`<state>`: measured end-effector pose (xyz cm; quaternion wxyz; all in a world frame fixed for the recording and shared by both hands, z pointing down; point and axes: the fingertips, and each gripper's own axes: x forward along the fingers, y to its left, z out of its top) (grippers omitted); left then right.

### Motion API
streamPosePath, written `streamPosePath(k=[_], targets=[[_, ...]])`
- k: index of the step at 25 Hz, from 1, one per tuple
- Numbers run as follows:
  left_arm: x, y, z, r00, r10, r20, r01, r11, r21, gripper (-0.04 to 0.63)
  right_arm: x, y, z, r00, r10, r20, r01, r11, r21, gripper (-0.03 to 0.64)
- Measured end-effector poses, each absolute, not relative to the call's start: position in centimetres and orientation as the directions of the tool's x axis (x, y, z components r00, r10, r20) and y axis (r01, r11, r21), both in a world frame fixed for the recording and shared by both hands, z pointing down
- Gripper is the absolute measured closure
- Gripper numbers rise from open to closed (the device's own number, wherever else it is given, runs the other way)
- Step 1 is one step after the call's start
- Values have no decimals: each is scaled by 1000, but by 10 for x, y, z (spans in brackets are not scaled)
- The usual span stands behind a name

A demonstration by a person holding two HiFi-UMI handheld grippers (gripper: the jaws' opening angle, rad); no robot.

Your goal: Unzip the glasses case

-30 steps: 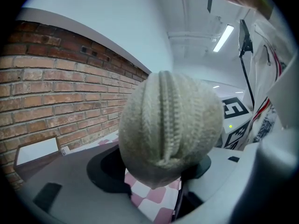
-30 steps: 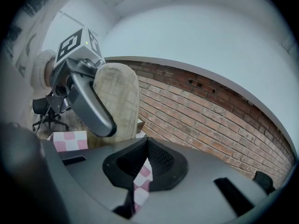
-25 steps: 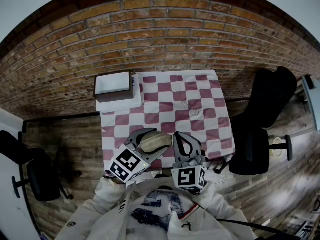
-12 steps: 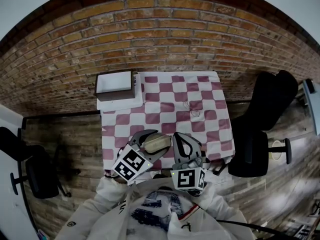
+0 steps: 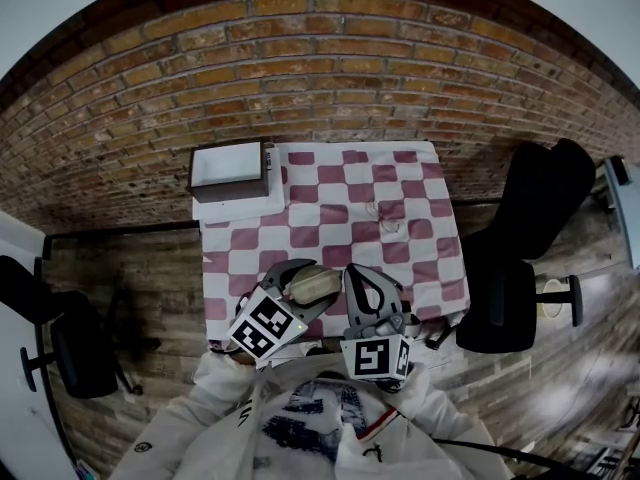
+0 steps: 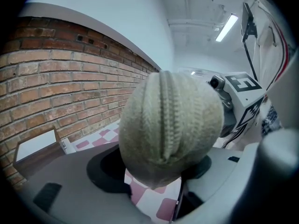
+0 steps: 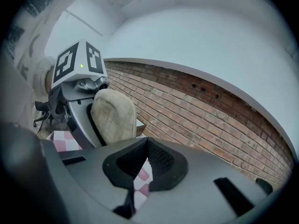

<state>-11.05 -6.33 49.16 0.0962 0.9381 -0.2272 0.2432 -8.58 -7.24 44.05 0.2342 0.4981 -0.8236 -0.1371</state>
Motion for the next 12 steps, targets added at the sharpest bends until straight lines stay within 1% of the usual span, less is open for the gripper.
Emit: streamPosePath(k=[12], targets=[[-113,-65,509,748,-369,552,-474,-879,55,310,-92,-74,437,-407,-881,243,-743,474,474,603]])
